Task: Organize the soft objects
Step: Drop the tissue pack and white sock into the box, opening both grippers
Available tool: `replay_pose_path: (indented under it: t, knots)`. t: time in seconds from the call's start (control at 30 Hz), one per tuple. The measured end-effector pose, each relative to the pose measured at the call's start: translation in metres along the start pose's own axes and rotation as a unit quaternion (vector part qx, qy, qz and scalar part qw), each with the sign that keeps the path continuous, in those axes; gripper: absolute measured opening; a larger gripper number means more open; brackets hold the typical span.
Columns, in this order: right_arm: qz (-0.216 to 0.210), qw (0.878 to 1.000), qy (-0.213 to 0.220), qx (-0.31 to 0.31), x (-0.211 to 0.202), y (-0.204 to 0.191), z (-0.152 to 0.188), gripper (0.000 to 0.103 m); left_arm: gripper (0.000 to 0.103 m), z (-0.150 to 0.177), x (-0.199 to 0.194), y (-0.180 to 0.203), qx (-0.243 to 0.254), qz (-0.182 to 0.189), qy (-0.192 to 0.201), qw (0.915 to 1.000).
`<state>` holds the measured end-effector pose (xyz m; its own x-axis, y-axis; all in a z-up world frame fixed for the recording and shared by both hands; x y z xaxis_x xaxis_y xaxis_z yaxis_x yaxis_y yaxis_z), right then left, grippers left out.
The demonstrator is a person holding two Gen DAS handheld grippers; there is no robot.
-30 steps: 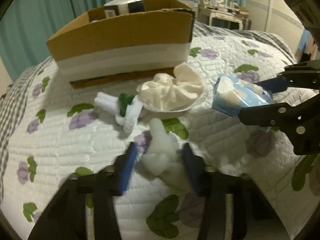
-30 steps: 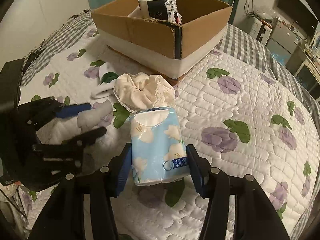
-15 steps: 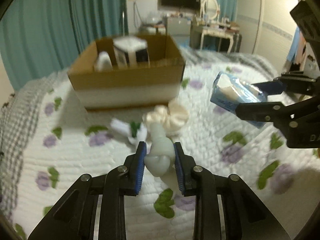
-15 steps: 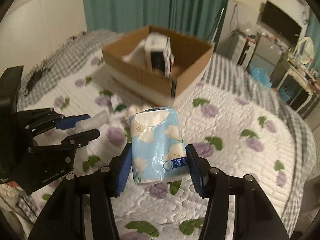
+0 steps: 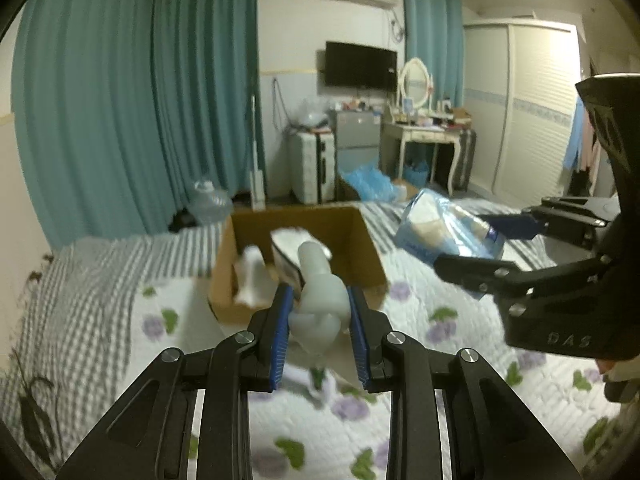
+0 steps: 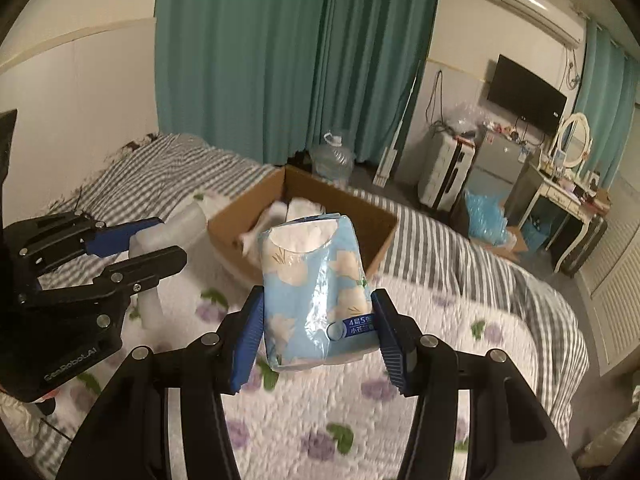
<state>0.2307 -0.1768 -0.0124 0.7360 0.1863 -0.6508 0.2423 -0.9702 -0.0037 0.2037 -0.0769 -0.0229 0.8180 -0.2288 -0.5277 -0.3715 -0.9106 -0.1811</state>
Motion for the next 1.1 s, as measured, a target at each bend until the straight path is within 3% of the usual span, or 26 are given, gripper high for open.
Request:
replay_pose_path:
  t: [0.23, 0.43, 0.63, 0.67, 0.7, 0.73, 0.77, 0.93, 1.1]
  knots:
    - [0.025, 1.000, 0.000, 0.015, 0.056, 0.013, -0.036, 0.053, 0.028, -0.029, 0.045, -0.029, 0.030, -0.011, 0.009, 0.9994]
    - [0.042, 0.999, 0.000, 0.035, 0.122, 0.030, -0.051, 0.053, 0.030, -0.018, 0.116, -0.051, 0.024, -0.022, -0.027, 0.9991]
    - [0.023, 0.998, -0.013, 0.050, 0.177, 0.031, -0.051, 0.057, 0.034, -0.004, 0.166, -0.070, 0.035, -0.048, -0.041, 0.9974]
    - [0.017, 0.998, -0.018, 0.058, 0.185, 0.030, -0.052, 0.060, 0.046, -0.001, 0.170, -0.073, 0.036, -0.052, -0.042, 0.9971]
    - [0.013, 0.998, -0.022, 0.063, 0.190, 0.030, -0.051, 0.071, 0.064, 0.001, 0.175, -0.075, 0.035, -0.053, -0.045, 0.9970]
    - [0.011, 0.998, -0.020, 0.066, 0.191, 0.032, -0.050, 0.082, 0.072, 0.004, 0.180, -0.078, 0.031, -0.050, -0.049, 0.9970]
    - [0.012, 0.997, -0.013, 0.070, 0.191, 0.032, -0.050, 0.084, 0.080, 0.006, 0.184, -0.079, 0.028, -0.047, -0.053, 0.9971]
    - [0.016, 0.998, 0.000, 0.068, 0.172, 0.037, -0.053, 0.089, 0.081, 0.002, 0.175, -0.087, 0.034, -0.083, -0.035, 0.9954]
    - [0.018, 0.996, 0.034, 0.078, 0.118, 0.035, -0.068, 0.092, 0.081, -0.007, 0.139, -0.094, 0.035, -0.091, -0.019, 0.9950]
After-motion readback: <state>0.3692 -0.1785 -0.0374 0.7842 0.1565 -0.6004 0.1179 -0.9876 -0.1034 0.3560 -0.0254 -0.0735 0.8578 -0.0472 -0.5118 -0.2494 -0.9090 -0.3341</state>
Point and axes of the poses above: each gripper's, at about its wrist camera, not at the fingertips, and x roughly the way its jaws point, y to its right, z to its underside, the point moved 9 cm from there along x, roughly the way its jaws point, and after that the axes turned 12 degrees about x, right-handed, at the moved point
